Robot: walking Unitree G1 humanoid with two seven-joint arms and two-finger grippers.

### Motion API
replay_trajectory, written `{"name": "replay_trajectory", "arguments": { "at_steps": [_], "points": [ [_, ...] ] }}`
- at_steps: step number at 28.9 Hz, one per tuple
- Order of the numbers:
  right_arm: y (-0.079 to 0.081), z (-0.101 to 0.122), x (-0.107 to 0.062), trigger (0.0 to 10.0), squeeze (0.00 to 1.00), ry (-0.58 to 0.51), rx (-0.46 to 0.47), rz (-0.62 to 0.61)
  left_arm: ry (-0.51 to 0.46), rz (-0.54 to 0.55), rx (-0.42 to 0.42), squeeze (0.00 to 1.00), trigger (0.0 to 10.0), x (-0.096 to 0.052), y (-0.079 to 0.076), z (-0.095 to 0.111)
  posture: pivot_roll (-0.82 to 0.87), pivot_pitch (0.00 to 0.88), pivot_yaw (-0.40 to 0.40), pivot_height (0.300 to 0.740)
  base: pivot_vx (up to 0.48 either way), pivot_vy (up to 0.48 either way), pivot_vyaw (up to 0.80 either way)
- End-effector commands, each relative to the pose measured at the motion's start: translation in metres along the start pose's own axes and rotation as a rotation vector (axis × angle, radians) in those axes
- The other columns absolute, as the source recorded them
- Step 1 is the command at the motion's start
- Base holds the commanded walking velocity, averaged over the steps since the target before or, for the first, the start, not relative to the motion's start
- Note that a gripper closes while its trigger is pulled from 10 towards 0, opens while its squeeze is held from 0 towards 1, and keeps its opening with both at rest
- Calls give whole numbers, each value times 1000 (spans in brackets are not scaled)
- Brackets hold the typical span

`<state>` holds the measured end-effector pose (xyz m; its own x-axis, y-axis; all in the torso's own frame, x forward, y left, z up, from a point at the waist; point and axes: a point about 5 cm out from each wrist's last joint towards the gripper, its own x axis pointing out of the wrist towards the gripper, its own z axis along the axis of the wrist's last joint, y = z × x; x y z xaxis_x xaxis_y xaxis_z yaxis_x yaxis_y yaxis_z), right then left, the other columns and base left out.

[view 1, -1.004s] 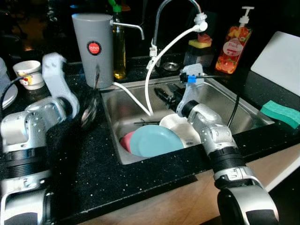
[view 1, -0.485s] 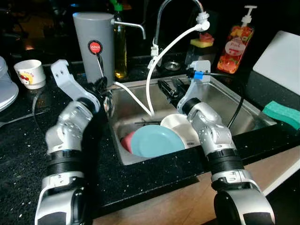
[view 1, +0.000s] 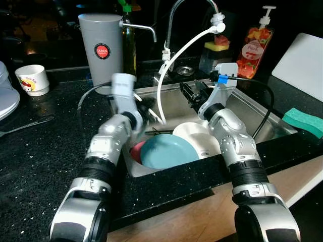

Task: Kitchen organization

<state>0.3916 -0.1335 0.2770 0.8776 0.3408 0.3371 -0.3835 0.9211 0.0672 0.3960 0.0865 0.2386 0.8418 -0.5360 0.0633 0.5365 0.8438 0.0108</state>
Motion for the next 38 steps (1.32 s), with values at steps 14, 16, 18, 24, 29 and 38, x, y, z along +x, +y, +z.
{"name": "replay_trajectory", "arguments": {
  "at_steps": [14,16,18,24,29,38],
  "points": [
    [-10,-1,-8,10000,0,-40,137,-96,-242,175,240,0,10000,-42,54,53,62,69,3,740,0,0,0],
    [-10,-4,-13,10000,0,-49,171,-108,-244,199,255,0,10000,-52,58,56,66,70,4,740,0,0,0],
    [-10,-6,-16,10000,0,-53,194,-116,-245,215,265,0,10000,-59,61,58,66,70,4,740,0,0,0],
    [5,-19,-36,10000,0,-84,238,-128,-184,266,264,0,10000,-88,59,46,81,72,12,740,0,0,0],
    [8,-17,-40,10000,0,-110,232,-135,-197,263,187,0,10000,-91,49,45,76,72,18,740,0,0,0],
    [11,-17,-43,10000,0,-98,244,-144,-173,277,142,0,10000,-93,41,44,75,70,19,740,0,0,0]
  ]
}}
